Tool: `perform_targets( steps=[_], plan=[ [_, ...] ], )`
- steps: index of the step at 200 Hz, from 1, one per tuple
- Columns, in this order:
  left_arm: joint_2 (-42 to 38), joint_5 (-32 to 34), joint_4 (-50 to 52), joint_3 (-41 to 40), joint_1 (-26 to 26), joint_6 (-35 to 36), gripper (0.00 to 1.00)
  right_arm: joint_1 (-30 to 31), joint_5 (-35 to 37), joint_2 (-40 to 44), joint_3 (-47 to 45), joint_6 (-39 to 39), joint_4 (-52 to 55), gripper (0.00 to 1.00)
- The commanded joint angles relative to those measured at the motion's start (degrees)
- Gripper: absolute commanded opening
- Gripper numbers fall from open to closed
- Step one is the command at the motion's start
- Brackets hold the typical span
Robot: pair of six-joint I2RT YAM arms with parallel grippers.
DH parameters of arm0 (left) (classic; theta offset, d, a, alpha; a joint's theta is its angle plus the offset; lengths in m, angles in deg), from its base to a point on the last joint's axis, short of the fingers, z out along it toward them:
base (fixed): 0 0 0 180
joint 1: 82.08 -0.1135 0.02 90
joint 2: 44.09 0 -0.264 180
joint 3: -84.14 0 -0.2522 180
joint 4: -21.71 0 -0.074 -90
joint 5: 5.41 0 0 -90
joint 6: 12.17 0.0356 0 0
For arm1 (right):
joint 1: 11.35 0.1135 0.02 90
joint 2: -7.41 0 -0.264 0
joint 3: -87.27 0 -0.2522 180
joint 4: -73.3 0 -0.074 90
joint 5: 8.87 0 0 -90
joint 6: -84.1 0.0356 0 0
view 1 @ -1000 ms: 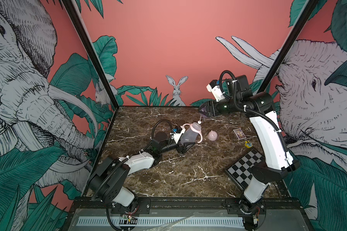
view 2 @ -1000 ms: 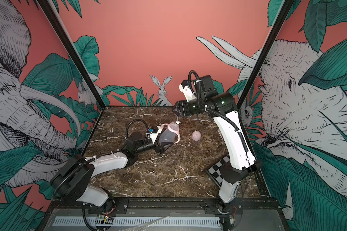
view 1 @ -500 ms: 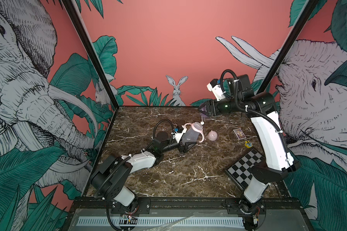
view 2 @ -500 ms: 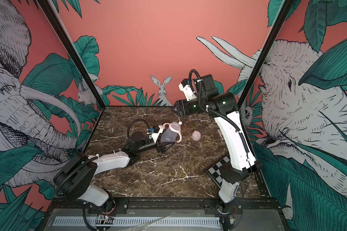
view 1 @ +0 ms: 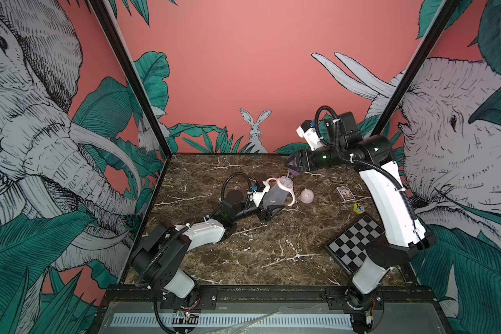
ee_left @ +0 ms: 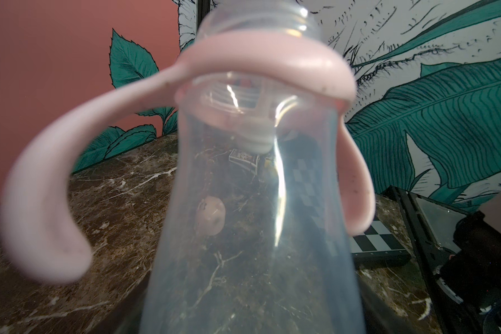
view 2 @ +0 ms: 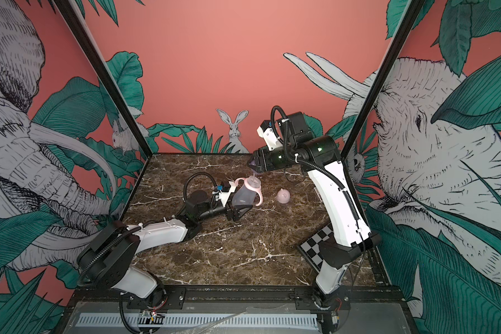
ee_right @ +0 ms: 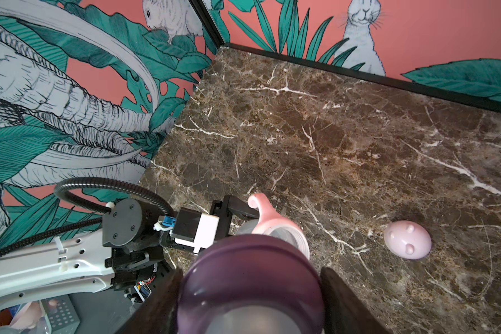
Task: Assemble the baby bottles
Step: Close the nipple on the baby bottle.
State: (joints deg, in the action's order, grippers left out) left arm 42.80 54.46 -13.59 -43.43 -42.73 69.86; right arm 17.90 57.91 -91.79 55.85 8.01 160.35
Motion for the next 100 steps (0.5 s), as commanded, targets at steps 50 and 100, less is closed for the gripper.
perform_targets(
  steps=[50, 100],
  plan=[
    [-10.97, 0.36, 6.72, 0.45, 2.13, 4.92, 0.5, -0.16, -6.71, -0.6, -0.61, -5.38, 3.97, 0.51],
    [-13.76, 1.02, 12.21, -0.71, 2.22, 8.56, 0.49, 0.39, -8.58, -2.04, -2.07, -6.82, 7.3, 0.51]
  ],
)
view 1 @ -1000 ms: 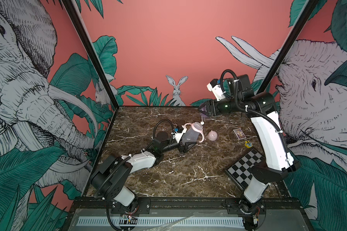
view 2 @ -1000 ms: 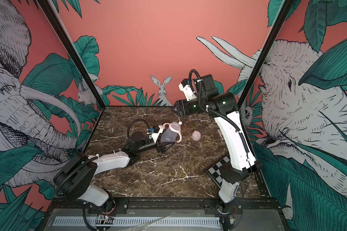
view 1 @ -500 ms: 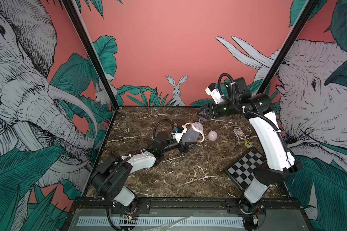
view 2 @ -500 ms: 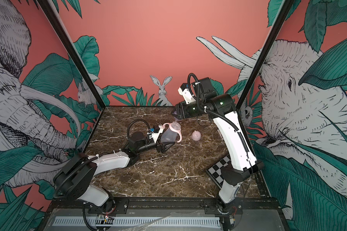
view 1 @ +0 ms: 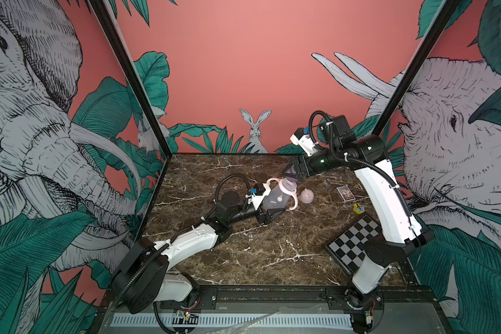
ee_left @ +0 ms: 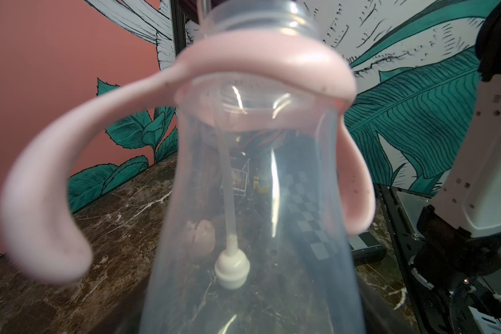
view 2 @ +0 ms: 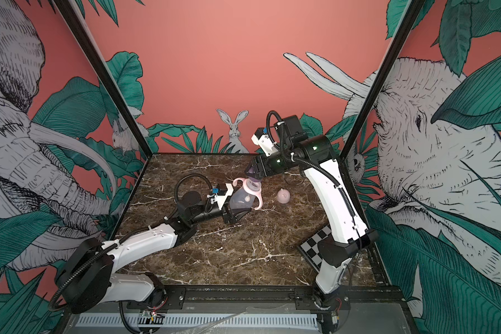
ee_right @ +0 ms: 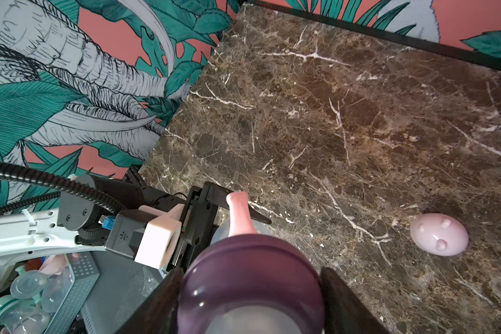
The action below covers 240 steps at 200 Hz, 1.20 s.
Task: Assemble the baby bottles
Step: Close the nipple on the baby bottle.
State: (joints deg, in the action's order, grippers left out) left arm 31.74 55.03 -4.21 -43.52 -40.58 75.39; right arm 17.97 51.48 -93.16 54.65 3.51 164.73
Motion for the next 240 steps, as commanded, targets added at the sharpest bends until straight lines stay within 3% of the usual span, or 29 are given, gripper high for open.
perform_targets(
  steps=[1, 51, 141, 240],
  plan=[
    [-2.79, 0.51, 3.02, -0.66, 0.08, 3.13, 0.5, 0.31, -2.16, -0.67, -0.89, -2.35, 3.01, 0.51],
    [-5.43, 2.27, 7.48, -2.46, 0.08, 7.13, 0.5, 1.56, -1.7, 0.44, -5.7, -3.95, 4.51, 0.5],
    [-8.02, 3.96, 5.98, -5.07, 0.08, 8.95, 0.48, 3.17, -4.22, 0.25, -10.55, -5.85, 3.72, 0.52],
    [-11.51, 5.57, 9.66, -6.12, 0.25, 11.92, 0.48, 2.7, -7.89, -3.46, -7.27, -8.34, 4.03, 0.53]
  ],
)
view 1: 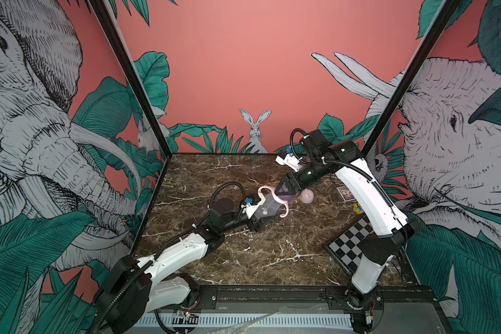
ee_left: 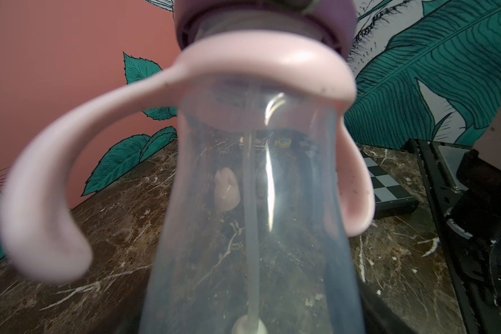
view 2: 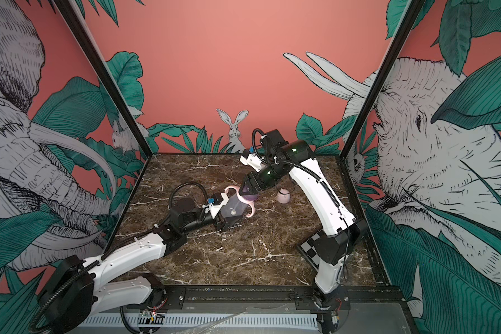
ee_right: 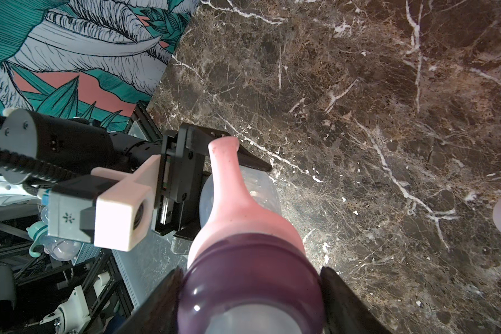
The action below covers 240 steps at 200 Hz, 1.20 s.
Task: Assemble the baby bottles
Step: Close the nipple on the baby bottle, then screw the nipple onto the baby bottle.
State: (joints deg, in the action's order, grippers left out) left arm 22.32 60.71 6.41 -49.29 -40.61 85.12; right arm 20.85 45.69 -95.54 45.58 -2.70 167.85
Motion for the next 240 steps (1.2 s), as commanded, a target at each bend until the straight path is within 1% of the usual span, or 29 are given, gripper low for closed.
perform_targets(
  steps=[1, 19, 52, 72, 101, 130, 168, 180, 204, 240],
  plan=[
    [-2.04, -0.12, -0.94, -0.32, 0.27, 2.24, 0.48, -0.16, -2.14, -1.05, 1.86, -2.14, 0.88, 0.53],
    [-1.33, 0.26, -0.47, -0.03, 0.27, 2.82, 0.48, -0.08, -3.25, -1.67, 1.89, -1.97, 0.95, 0.54],
    [-1.29, 4.36, -2.77, -0.7, 0.54, 2.5, 0.48, 0.14, -3.41, -2.04, -0.5, -0.64, 0.35, 0.54],
    [-0.77, 5.37, -3.99, -0.62, 0.63, 3.06, 0.48, 0.23, -3.06, -2.34, -1.69, 0.26, 0.02, 0.54],
    [0.15, 6.86, -5.39, -0.42, 1.56, 4.83, 0.47, 0.1, -5.32, -2.11, -4.43, 1.46, -2.44, 0.54],
    [-0.11, 7.96, -4.73, -0.91, 1.99, 6.43, 0.46, -0.76, -5.97, -0.42, -5.79, 0.23, -5.36, 0.55],
    [-2.67, 9.9, -4.78, -2.13, 2.25, 6.77, 0.46, -2.06, -10.67, -1.68, -3.7, -1.7, -3.72, 0.56],
    [-2.85, 10.07, -4.97, -2.14, 2.36, 6.65, 0.46, -2.06, -11.85, -1.59, -4.65, -1.54, -4.67, 0.56],
    [-2.96, 10.26, -6.5, -2.33, 2.6, 6.34, 0.46, -2.06, -17.6, -1.7, -7.34, -2.15, -6.08, 0.57],
    [-2.28, 10.28, -6.01, -1.38, 2.87, 6.98, 0.46, -2.07, -19.56, -2.58, -8.09, -2.3, -5.89, 0.57]
  ],
)
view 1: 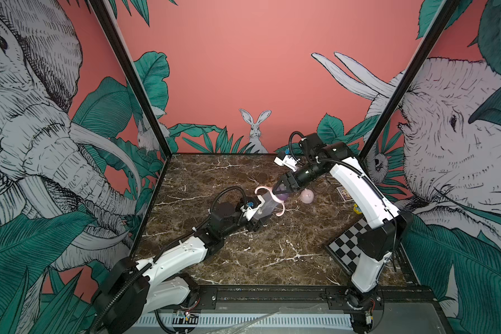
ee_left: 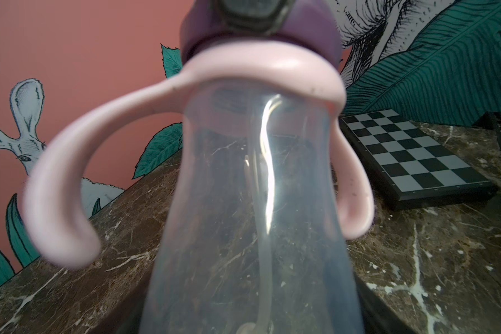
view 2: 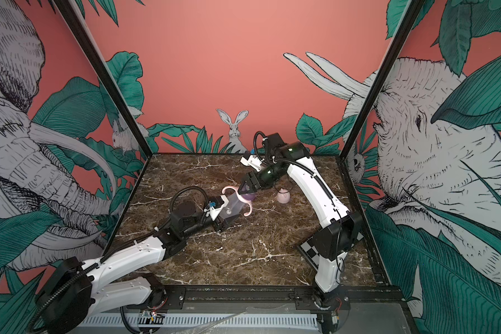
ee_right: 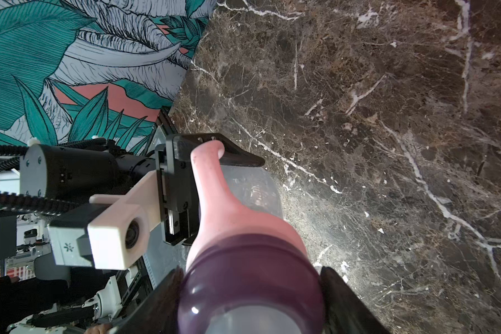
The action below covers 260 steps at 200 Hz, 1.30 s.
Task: Assemble the baby bottles
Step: Screw the nipple onto the baby bottle.
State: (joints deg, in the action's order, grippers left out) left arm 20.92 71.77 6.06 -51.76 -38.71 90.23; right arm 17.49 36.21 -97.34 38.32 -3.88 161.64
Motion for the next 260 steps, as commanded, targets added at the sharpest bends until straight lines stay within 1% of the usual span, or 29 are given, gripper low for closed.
perform_targets(
  steps=[1, 8, 23, 48, 53, 70, 97, 129, 140, 158, 170, 177, 188, 199, 206, 222, 245, 260],
  plan=[
    [-0.87, -0.7, -5.57, 1.1, 0.99, 1.89, 0.46, 1.3, -10.17, -0.75, -0.88, -1.09, 0.22, 0.57],
    [-0.48, 0.09, -5.29, 1.37, 1.3, 2.28, 0.46, 1.31, -10.9, -0.49, -1.37, 0.02, -0.86, 0.57],
    [0.04, 3.18, -3.61, 1.99, 2.3, 4.3, 0.45, 1.31, -11.15, 0.36, -3.44, 4.92, -4.74, 0.56],
    [1.21, 6.38, -1.62, 2.78, 4.24, 7.84, 0.45, 1.22, -8.18, 1.2, -6.61, 13.67, -9.47, 0.55],
    [1.61, 6.66, -1.89, 2.74, 4.26, 7.98, 0.45, 1.22, -7.6, 1.39, -7.28, 15.2, -10.58, 0.55],
    [2.64, 7.76, -3.97, 1.93, 4.54, 8.37, 0.45, 1.48, -7.41, 3.32, -12.08, 23.99, -18.25, 0.55],
    [3.29, 13.22, -6.68, 0.59, 7.23, 12.94, 0.43, 1.49, -8.16, 6.85, -19.64, 36.51, -30.03, 0.56],
    [3.89, 16.88, -9.35, -0.03, 9.22, 17.23, 0.42, 1.57, -7.96, 7.78, -22.72, 43.79, -35.41, 0.56],
    [4.07, 18.75, -10.17, -0.21, 10.28, 19.0, 0.42, 1.57, -9.03, 8.21, -25.85, 48.61, -40.97, 0.56],
    [4.42, 21.9, -11.13, -0.33, 12.27, 22.14, 0.42, 1.57, -11.65, 8.96, -32.23, 59.96, -54.48, 0.56],
    [4.31, 22.25, -11.25, -0.53, 12.46, 22.01, 0.42, 1.59, -11.76, 9.21, -33.96, 63.63, -58.49, 0.57],
    [4.24, 22.14, -11.0, -0.54, 12.5, 21.73, 0.42, 1.66, -11.85, 9.21, -33.63, 63.98, -58.69, 0.59],
    [4.2, 21.96, -10.23, -0.31, 12.47, 20.76, 0.43, 1.66, -12.1, 9.21, -32.28, 63.34, -57.95, 0.67],
    [3.94, 21.18, -9.67, -0.36, 12.44, 19.59, 0.43, 1.66, -12.54, 9.35, -30.51, 62.32, -57.16, 0.68],
    [3.85, 20.66, -9.22, -0.36, 12.44, 18.99, 0.43, 1.66, -12.63, 9.39, -29.19, 61.09, -55.75, 0.71],
    [3.63, 19.81, -8.33, -0.26, 12.44, 17.54, 0.43, 1.55, -13.28, 8.93, -25.16, 54.56, -49.05, 0.82],
    [2.8, 18.76, -7.18, -0.52, 12.35, 16.01, 0.42, 0.89, -12.74, 9.88, -20.66, 45.84, -41.1, 0.9],
    [1.95, 17.93, -5.98, -0.52, 12.02, 15.01, 0.42, 0.61, -12.53, 10.61, -18.98, 41.75, -37.29, 0.92]
  ],
)
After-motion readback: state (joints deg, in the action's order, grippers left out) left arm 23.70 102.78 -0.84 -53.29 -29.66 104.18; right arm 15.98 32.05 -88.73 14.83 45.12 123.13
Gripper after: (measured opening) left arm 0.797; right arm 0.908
